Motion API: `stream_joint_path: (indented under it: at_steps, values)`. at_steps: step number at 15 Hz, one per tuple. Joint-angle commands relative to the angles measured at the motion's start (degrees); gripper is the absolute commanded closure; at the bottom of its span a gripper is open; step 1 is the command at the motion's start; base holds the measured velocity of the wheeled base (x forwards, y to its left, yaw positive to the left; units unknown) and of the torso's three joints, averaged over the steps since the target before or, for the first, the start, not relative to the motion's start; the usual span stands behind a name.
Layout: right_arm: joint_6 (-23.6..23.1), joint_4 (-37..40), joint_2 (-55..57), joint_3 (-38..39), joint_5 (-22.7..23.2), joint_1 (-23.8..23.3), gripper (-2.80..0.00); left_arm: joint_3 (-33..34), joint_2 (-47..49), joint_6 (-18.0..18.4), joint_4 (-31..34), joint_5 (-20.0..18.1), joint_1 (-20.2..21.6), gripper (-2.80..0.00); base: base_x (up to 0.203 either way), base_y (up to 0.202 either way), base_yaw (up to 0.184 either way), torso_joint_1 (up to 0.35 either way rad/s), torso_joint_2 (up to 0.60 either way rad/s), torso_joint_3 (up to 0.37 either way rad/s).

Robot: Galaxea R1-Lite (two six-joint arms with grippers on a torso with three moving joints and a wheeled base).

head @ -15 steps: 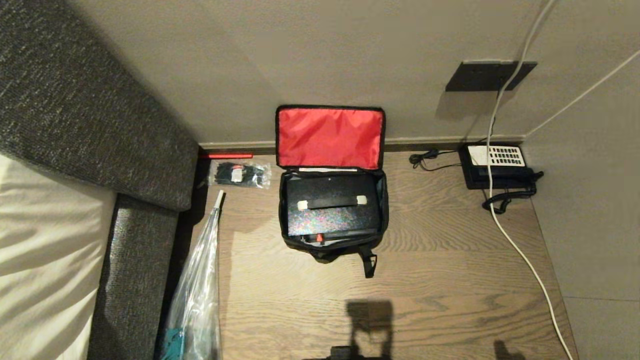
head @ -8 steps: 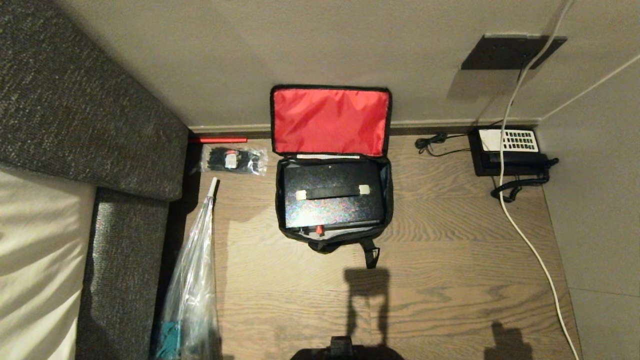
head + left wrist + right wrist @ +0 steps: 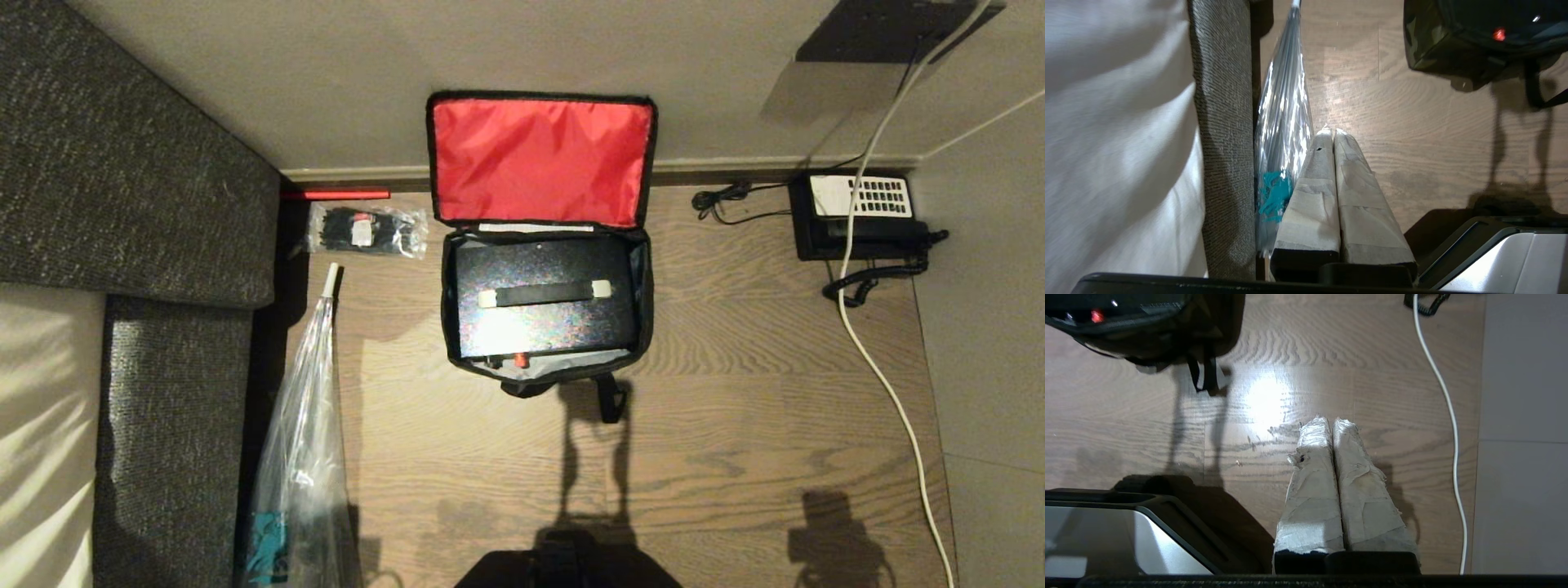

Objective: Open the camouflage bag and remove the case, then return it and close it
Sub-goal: Grip the handle

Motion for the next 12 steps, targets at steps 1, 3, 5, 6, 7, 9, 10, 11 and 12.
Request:
stream_joint_path:
  at_steps: [1,3,5,6,7,9,10,11,12]
  values:
    - [-0.04,-0.01,0.05,-0.01,0.01,0.02,0.00,-0.09,-0.11,-0.01,0.07,0.02,0.02,0.00,0.000,0.000,0.000,0.002,0.01,-0.193]
    - [-0.04,-0.01,0.05,0.03,0.01,0.02,0.00,0.00,-0.11,0.08,-0.11,-0.34,0.02,0.00,0.000,0.000,0.000,0.002,0.00,-0.190]
    - [-0.04,-0.01,0.05,0.00,0.01,0.02,0.00,0.09,-0.11,-0.03,-0.15,-0.18,0.02,0.00,0.000,0.000,0.000,0.002,0.00,-0.126]
    - [-0.04,-0.01,0.05,-0.01,0.01,0.02,0.00,0.16,-0.03,-0.41,-0.33,-0.06,0.02,0.00,0.000,0.000,0.000,0.006,0.00,-0.049]
    - [-0.04,0.00,0.05,-0.02,0.01,0.02,0.00,0.09,-0.11,-0.56,-0.35,0.01,0.02,0.00,0.000,0.000,0.000,-0.002,0.00,-0.032]
    - [-3.44,1.71,0.05,-0.53,0.35,0.02,0.00,0.16,-0.11,-0.54,-0.37,0.02,0.02,0.00,0.000,0.000,0.000,0.000,0.00,0.000]
    - [-3.22,1.14,0.02,-0.41,0.14,0.02,0.00,0.09,-0.11,-0.45,-0.36,-0.07,0.02,0.00,0.000,0.000,0.000,0.000,0.00,0.000]
    - [-2.06,-0.66,-0.09,-0.01,-0.18,-0.01,0.00,0.18,-0.11,-0.54,-0.37,0.02,0.02,0.00,0.000,0.000,0.000,0.000,0.00,0.000]
    - [-0.78,-2.62,-0.11,-0.89,-0.62,0.00,0.00,0.18,-0.11,-0.63,-0.37,0.02,0.02,0.00,0.000,0.000,0.000,0.000,0.00,0.000]
